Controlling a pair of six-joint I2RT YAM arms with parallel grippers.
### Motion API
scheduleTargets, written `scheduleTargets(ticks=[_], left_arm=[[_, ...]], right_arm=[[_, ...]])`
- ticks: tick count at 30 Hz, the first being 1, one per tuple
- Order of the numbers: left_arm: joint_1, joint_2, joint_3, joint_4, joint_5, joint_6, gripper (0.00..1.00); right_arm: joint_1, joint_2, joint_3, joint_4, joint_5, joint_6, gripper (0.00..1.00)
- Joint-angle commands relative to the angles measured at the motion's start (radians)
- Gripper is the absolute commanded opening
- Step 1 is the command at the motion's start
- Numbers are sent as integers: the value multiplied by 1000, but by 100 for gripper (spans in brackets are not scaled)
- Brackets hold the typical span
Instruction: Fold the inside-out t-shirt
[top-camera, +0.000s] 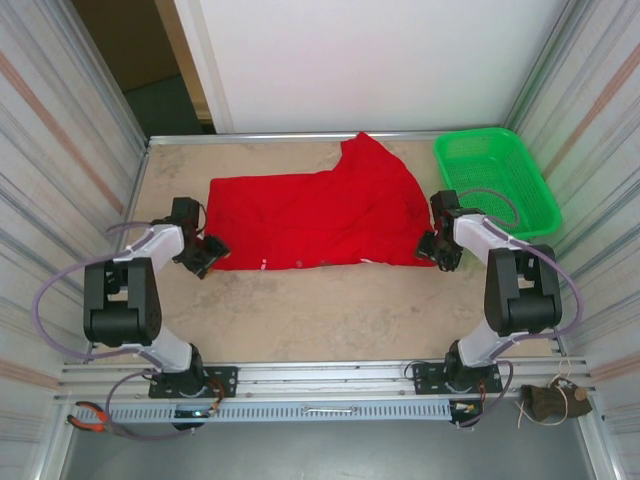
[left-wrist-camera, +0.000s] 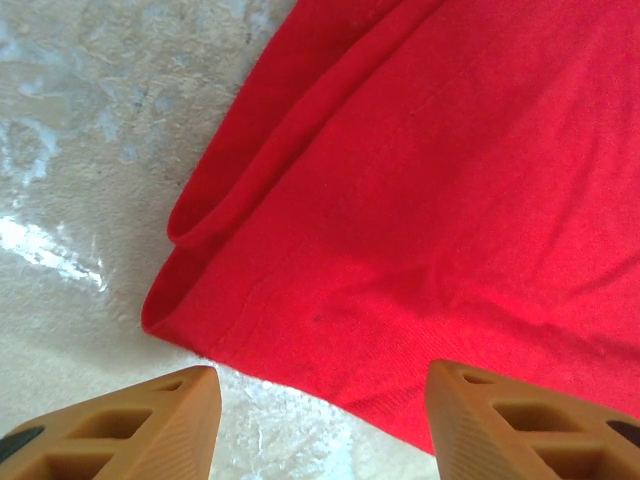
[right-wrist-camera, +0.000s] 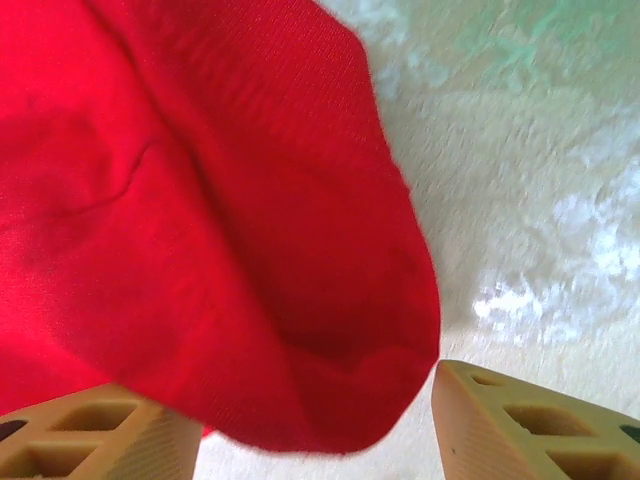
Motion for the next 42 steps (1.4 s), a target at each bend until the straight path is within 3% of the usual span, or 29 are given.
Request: scheduleTargets(ticks=[1, 3, 4, 7, 17, 26, 28, 29, 32, 36, 42], left_arm=[[8, 38, 14, 14, 3, -6, 55], [16, 59, 5, 28, 6, -11, 47], [20, 68, 0, 37, 10, -13, 34], [36, 76, -14, 54, 24, -12, 0], [113, -139, -178, 54, 57, -85, 0], [152, -405, -359, -7, 97, -171, 0], [158, -449, -346, -56, 86, -157, 24], [159, -470, -330, -79, 75, -141, 33], [158, -528, -253, -124, 46, -87, 53], [158, -465, -121, -88, 60, 15, 60], [122, -98, 139, -61, 117, 219, 60]], right_arm=[[-22, 34, 30, 32, -30, 22, 42], [-26, 37, 25, 41, -43, 15, 17], [-28, 33, 20, 40, -47, 11, 3], [-35, -6, -10, 32, -55, 6, 0], [-41, -304, -216, -81, -82, 64, 0], [-7, -601, -399, -190, -132, 266, 1], [11, -675, -396, -240, -118, 302, 32], [17, -708, -383, -262, -110, 310, 38], [27, -797, -311, -309, -79, 311, 43], [26, -715, -171, -287, -91, 207, 45], [54, -439, -2, -163, -111, 94, 52]])
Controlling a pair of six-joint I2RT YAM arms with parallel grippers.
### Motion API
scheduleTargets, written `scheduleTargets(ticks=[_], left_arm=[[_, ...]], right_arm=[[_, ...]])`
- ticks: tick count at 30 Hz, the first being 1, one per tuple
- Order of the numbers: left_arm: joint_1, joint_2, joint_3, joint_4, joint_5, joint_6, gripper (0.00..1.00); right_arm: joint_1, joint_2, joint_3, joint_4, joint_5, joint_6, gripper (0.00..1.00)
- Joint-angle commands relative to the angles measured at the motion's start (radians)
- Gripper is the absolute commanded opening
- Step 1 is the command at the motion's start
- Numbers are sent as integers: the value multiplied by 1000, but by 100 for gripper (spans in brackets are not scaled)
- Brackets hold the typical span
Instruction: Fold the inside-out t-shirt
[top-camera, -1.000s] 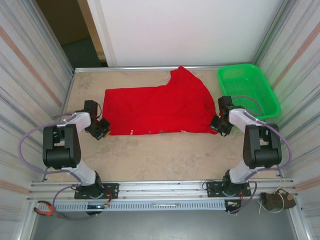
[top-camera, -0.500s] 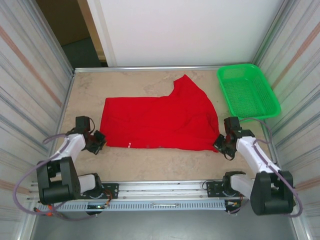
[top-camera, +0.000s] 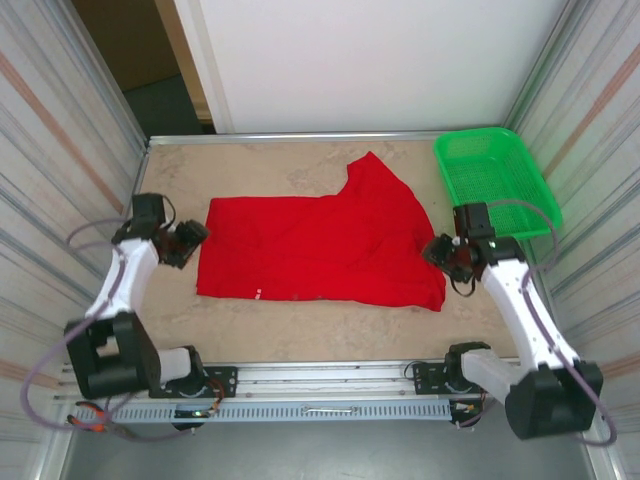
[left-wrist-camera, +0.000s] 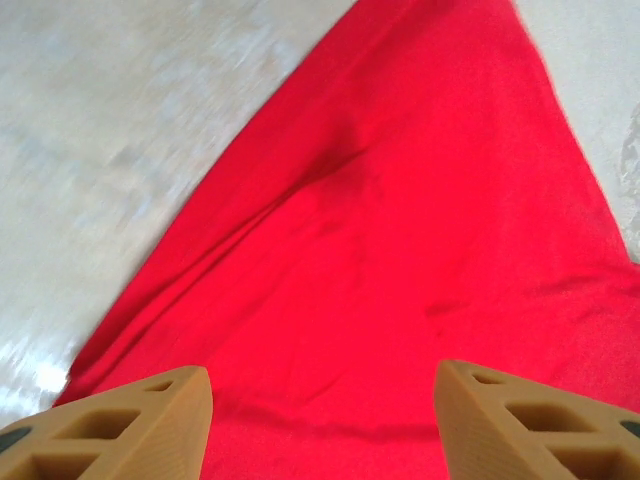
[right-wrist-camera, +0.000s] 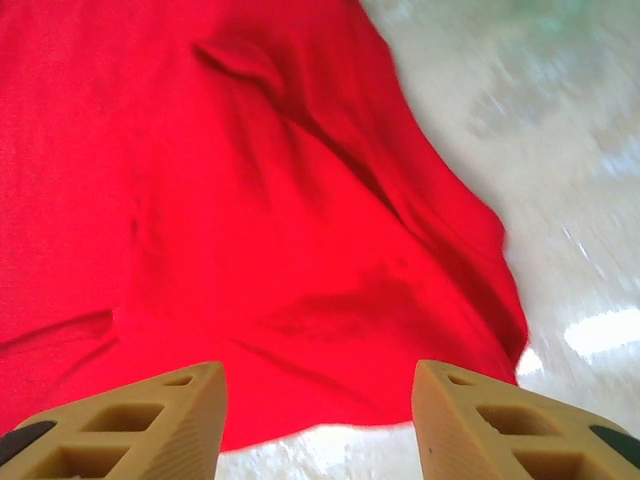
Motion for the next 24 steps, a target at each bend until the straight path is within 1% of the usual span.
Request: scheduleTargets(ticks=[1, 3, 6, 9, 13, 14, 15, 16, 17, 19, 21, 24], left_arm=[[-30, 204, 119, -19, 24, 171, 59], [-56, 313, 188, -43, 10, 203, 58], [-81, 404, 234, -48, -11, 219, 57], [-97, 445, 243, -39, -23, 221, 57], [-111, 471, 233, -17, -23, 208, 55], [-114, 479, 227, -9, -13, 203, 52], [-117, 486, 221, 2, -7, 198, 46], [-119, 494, 217, 9, -1, 195, 37], [-119, 500, 214, 14, 6, 191, 24], [-119, 501, 205, 19, 22, 185, 0], [-119, 477, 187, 19, 22, 177, 0], [-118, 393, 139, 6, 5, 163, 0]], right_arm=[[13, 137, 68, 64, -4, -88, 52], [18, 228, 108, 96, -9, -100, 52], [38, 327, 156, 123, 1, -116, 52], [49, 391, 181, 137, 15, -126, 52], [50, 438, 184, 155, 19, -128, 52], [50, 445, 184, 159, 19, -128, 52], [50, 452, 183, 164, 18, -128, 52], [52, 459, 184, 167, 18, -128, 52], [52, 465, 185, 169, 16, -130, 52], [53, 476, 190, 171, 12, -133, 52], [53, 486, 194, 176, 7, -139, 52], [53, 515, 214, 173, 8, -146, 52]])
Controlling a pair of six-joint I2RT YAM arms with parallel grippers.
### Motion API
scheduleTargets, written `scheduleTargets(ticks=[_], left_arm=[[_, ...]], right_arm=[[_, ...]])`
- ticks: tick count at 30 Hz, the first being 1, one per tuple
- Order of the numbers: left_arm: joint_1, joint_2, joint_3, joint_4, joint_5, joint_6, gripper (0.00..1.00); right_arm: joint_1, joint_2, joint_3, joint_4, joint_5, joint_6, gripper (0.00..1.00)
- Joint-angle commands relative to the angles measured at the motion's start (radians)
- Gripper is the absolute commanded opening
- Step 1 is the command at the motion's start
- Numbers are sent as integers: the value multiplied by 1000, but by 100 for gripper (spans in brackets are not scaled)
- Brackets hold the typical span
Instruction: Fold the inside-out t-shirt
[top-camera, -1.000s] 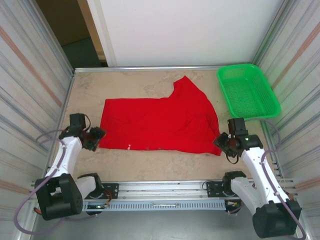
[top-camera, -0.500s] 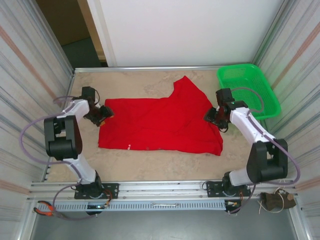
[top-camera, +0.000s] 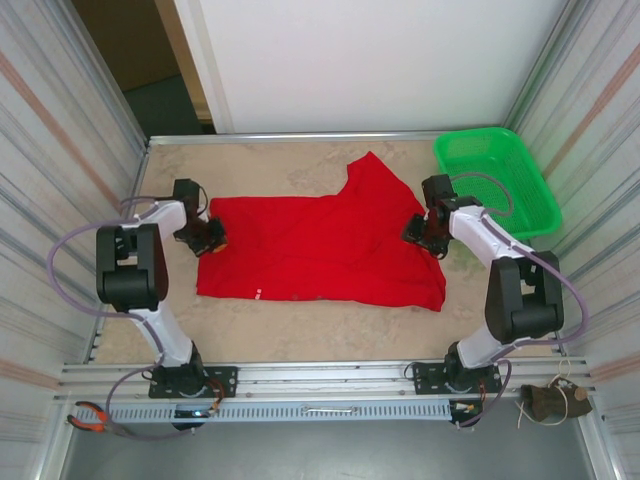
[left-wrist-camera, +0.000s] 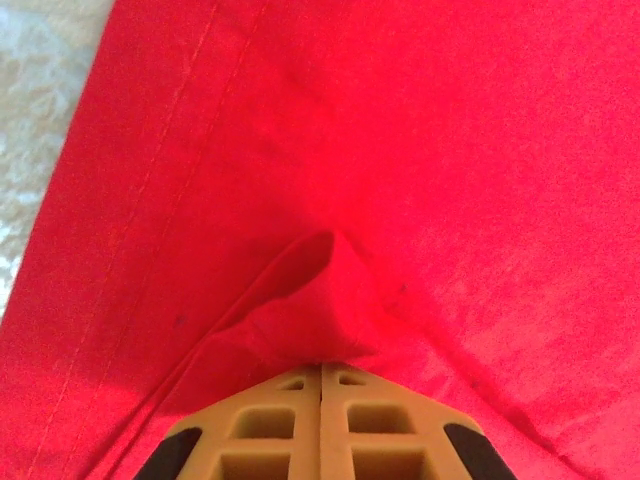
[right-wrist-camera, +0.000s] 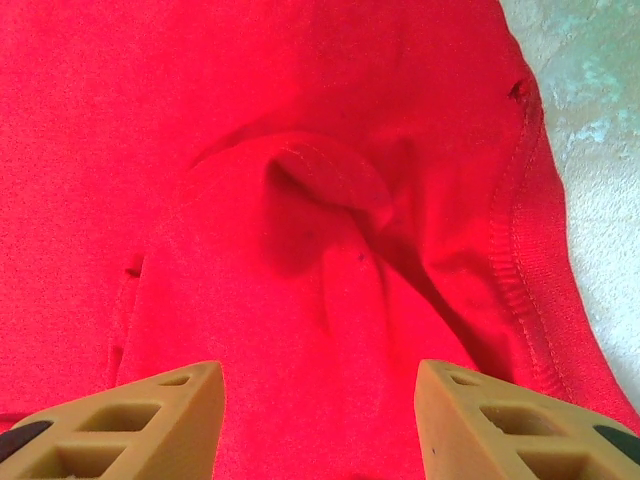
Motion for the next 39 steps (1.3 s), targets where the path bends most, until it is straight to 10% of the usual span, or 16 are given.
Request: scheduleTargets(ticks=[1, 17, 25, 37, 39], left_arm=[[-3, -113, -56, -25, 0, -31, 0], [36, -316, -189, -32, -9, -123, 0], [36, -310, -200, -25, -1, -115, 0], [36, -325, -231, 5, 29, -131, 0], [34, -328, -233, 6, 39, -138, 0]], right_arm=[[5, 41, 48, 3, 9, -31, 52], [10, 298, 215, -14, -4, -12, 48], [15, 244, 201, 21, -41, -65, 0], [8, -190, -213, 323, 8, -69, 0], [-13, -141, -184, 216, 60, -29, 41]])
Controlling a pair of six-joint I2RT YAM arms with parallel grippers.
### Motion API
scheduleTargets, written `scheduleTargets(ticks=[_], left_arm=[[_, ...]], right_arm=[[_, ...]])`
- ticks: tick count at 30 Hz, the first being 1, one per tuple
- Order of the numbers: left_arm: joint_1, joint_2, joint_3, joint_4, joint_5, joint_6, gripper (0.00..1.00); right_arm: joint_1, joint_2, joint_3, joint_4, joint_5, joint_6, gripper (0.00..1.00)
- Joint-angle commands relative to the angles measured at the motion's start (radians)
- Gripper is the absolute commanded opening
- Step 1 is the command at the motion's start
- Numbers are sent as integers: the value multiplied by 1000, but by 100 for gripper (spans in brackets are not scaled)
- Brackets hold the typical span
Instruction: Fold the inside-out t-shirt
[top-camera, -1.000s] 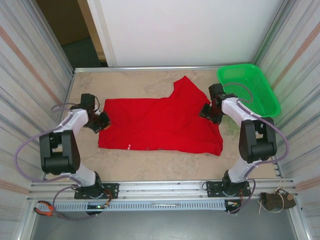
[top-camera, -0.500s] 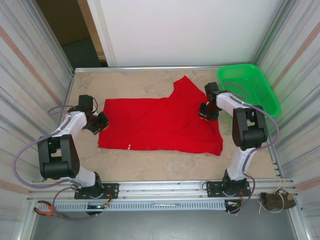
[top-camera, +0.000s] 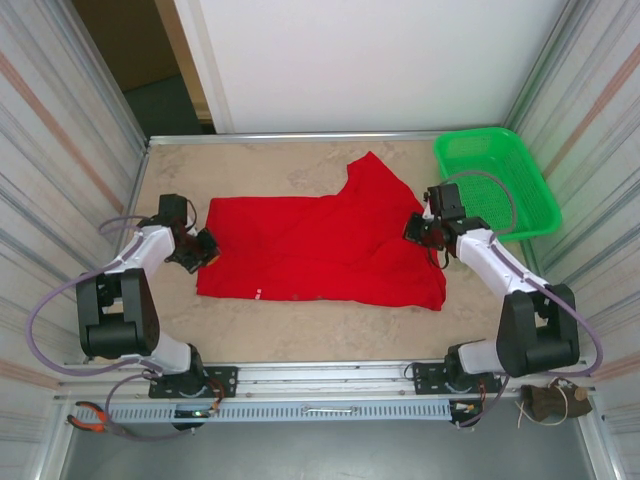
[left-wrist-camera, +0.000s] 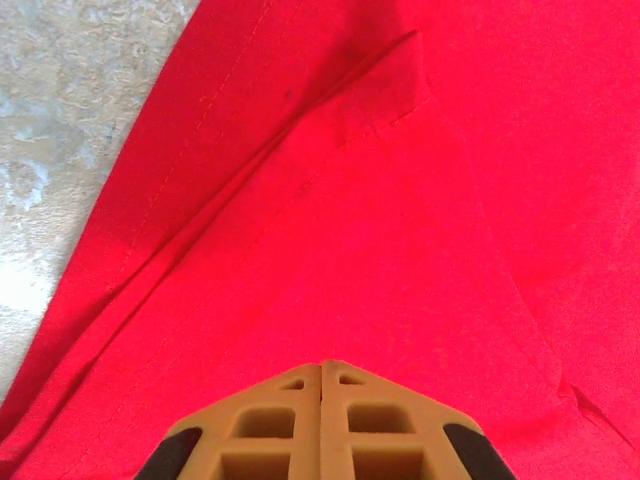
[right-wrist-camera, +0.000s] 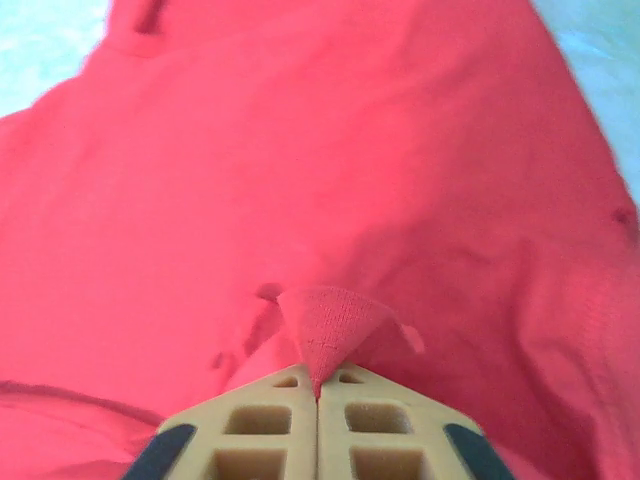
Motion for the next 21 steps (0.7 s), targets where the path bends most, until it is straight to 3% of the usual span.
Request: scheduleTargets(ticks=[1, 3, 12, 18, 21], left_arm=[[5, -21, -17, 5, 29, -20, 0], [3, -29, -19, 1, 39, -25, 2], [-10, -131, -76, -18, 74, -48, 23], [-4, -235, -172, -64, -29, -80, 44], [31, -258, -198, -67, -52, -90, 48]], right_arm=[[-26, 67, 9, -104, 130, 65, 50], [-25, 71, 16, -129, 181, 83, 55], [16, 83, 131, -263, 196, 78, 52], [75, -71, -19, -340, 251, 158, 55], [75, -154, -89, -389, 263, 187, 56]])
